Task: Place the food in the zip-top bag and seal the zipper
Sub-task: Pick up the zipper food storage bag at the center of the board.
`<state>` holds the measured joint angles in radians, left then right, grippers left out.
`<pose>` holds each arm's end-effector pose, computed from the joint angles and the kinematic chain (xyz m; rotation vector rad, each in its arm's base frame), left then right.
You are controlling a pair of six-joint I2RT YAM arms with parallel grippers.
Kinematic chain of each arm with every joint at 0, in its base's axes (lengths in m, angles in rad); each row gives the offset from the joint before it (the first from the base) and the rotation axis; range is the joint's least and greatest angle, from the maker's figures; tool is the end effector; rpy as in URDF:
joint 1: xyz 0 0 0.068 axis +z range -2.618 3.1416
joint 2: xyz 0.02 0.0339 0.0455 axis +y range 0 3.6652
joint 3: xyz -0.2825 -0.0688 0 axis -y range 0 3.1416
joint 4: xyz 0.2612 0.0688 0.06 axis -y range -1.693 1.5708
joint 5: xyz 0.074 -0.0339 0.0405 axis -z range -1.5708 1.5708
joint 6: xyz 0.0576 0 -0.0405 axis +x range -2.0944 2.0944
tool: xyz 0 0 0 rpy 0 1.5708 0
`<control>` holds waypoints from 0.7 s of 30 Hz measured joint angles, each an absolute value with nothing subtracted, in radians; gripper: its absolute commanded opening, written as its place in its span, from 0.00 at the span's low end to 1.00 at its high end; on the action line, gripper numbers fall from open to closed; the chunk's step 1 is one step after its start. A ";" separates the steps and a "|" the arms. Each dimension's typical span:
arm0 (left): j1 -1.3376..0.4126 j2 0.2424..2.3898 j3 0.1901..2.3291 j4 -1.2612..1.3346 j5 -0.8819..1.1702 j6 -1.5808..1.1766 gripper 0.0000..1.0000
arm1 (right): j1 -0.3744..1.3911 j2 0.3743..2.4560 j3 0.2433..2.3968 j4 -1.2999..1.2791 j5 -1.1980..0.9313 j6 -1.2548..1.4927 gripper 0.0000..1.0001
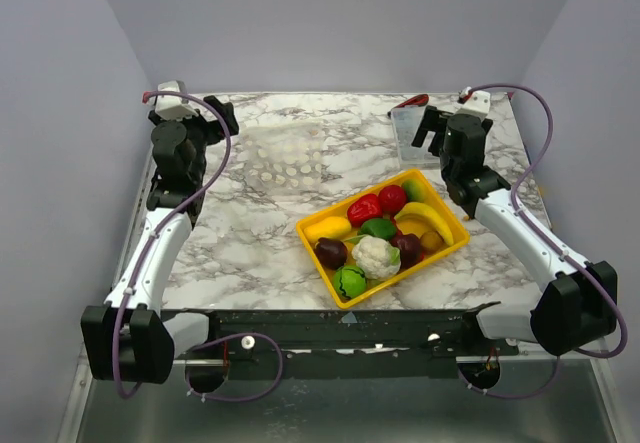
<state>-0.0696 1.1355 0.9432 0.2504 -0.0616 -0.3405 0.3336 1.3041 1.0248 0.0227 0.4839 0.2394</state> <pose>0.2995 -0.0173 0.3863 -0.2542 1.4979 -0.2819 0.3244 0.0841 0.3400 0.2527 1.7797 -0.0330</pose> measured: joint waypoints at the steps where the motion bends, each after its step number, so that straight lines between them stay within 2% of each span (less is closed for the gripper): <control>1: -0.069 1.150 0.947 0.253 -0.075 -0.359 0.98 | 0.334 1.304 1.026 0.021 0.485 0.243 1.00; 11: -0.019 1.416 1.054 0.093 -0.136 -0.636 0.99 | 0.334 1.333 1.108 -0.053 0.454 0.287 1.00; 16: 0.026 1.567 1.194 -0.015 -0.044 -0.707 0.98 | 0.334 1.333 1.107 -0.079 0.416 0.295 1.00; 21: 0.044 1.728 1.340 -0.136 0.082 -0.727 0.94 | 0.334 1.333 1.095 -0.096 0.372 0.307 1.00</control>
<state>0.0441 1.7279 1.3403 -0.1364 0.0818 -0.7265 0.3336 1.3331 1.0954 -0.0956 0.3717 0.3069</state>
